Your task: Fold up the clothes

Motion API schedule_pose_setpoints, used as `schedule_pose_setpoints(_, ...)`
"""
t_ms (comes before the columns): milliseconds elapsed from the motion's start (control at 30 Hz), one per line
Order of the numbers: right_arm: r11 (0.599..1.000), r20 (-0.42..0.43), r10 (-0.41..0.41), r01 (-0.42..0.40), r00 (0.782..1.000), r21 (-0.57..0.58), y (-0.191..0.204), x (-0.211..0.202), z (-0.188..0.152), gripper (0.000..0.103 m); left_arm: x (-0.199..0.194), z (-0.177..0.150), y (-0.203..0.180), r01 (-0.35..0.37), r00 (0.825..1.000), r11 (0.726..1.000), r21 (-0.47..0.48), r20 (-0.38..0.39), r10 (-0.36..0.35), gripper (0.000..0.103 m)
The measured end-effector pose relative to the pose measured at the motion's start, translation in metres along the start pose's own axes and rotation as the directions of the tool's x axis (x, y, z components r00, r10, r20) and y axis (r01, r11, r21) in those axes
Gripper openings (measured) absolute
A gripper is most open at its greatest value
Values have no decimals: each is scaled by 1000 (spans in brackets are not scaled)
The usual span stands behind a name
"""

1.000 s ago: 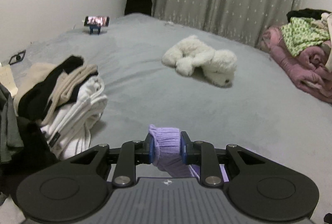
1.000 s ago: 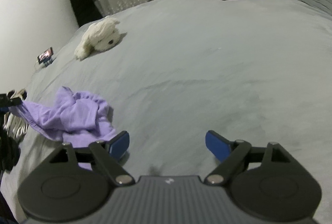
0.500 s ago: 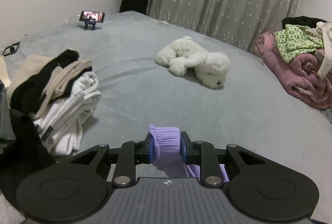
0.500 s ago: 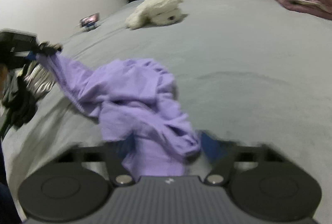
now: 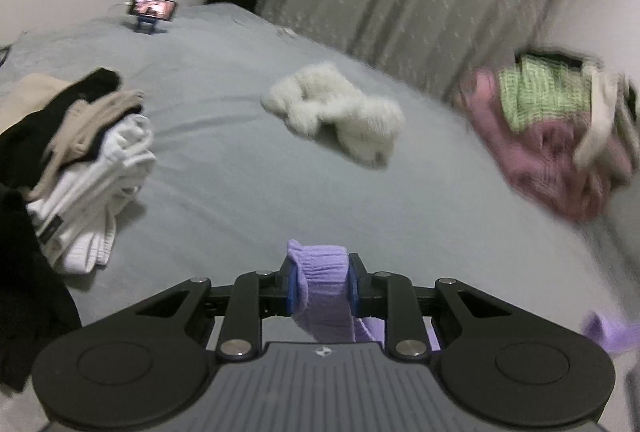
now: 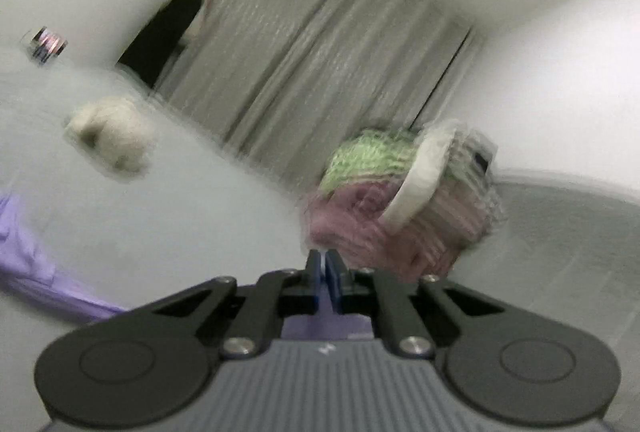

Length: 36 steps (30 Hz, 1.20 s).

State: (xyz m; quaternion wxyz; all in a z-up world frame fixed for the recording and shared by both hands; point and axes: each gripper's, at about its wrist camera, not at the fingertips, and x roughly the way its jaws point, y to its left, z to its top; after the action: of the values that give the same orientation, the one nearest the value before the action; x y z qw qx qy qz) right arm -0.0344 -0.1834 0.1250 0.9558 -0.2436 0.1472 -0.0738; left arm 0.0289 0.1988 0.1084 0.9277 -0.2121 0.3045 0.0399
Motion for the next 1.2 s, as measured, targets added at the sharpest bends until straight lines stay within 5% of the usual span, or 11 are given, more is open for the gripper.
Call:
schedule_pose_setpoints(100, 988, -140, 150, -145, 979, 46, 4, 18, -17, 32, 10, -4, -7, -42, 998, 998, 42, -36, 43, 23)
schedule_pose_setpoints(167, 981, -161, 194, -189, 968, 42, 10, 22, -19, 58, 14, -5, -8, -59, 997, 997, 43, -47, 61, 24)
schedule_pose_setpoints(267, 960, -153, 275, -263, 949, 95, 14, 22, -13, 65, 15, -7, -5, -54, 996, 998, 33, -62, 56, 25)
schedule_pose_setpoints(433, 910, -176, 396, -359, 901, 209, 16, 43, -8, 65, 15, -7, -1, -82, 994, 996, 29, -73, 84, 26)
schedule_pose_setpoints(600, 850, -186, 487, -414, 853, 325, 15, 73, -6, 63, 14, -2, 13, -124, 990, 992, -19, -71, 123, 38)
schedule_pose_setpoints(700, 804, -178, 565, -487, 806, 342, 28, 82, -5, 63, 16, -4, 13, -121, 988, 993, 2, -93, 121, 39)
schedule_pose_setpoints(833, 746, -139, 656, -608, 742, 274, 52, 76, 6, 61, 21, -14, 1, -94, 986, 992, 85, -129, 104, 42)
schedule_pose_setpoints(933, 738, -148, 669, -629, 728, 243, 63, 78, 11, 59, 24, -29, -22, 16, 978, 982, 189, -209, 25, 44)
schedule_pose_setpoints(1000, 738, -173, 670, -622, 722, 262, 64, 87, 8, 52, 17, -42, -39, 135, 965, 958, 252, -252, -70, 46)
schedule_pose_setpoints(1067, 748, -220, 659, -596, 719, 291, 61, 97, 1, 32, 10, -57, -58, 233, 949, 911, 340, -286, -136, 49)
schedule_pose_setpoints(1200, 764, -239, 623, -514, 745, 390, 37, 108, -9, 31, -4, -94, -97, 357, 924, 743, 566, -332, -191, 59)
